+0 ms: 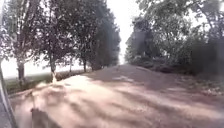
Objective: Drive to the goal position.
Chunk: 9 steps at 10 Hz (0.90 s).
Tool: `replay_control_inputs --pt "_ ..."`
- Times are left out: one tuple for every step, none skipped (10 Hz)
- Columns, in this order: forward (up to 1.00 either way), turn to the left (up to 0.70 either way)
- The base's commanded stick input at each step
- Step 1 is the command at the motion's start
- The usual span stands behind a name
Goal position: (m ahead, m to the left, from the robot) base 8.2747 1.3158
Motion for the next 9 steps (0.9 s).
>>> replay_control_inputs --pt "0.7 0.0" --pt "0.7 0.0" --pt "0.7 0.0" --pt "0.7 0.0" --pt "0.7 0.0" --pt "0.7 0.0" --pt "0.7 0.0" --pt "0.7 0.0" --pt "0.7 0.0"
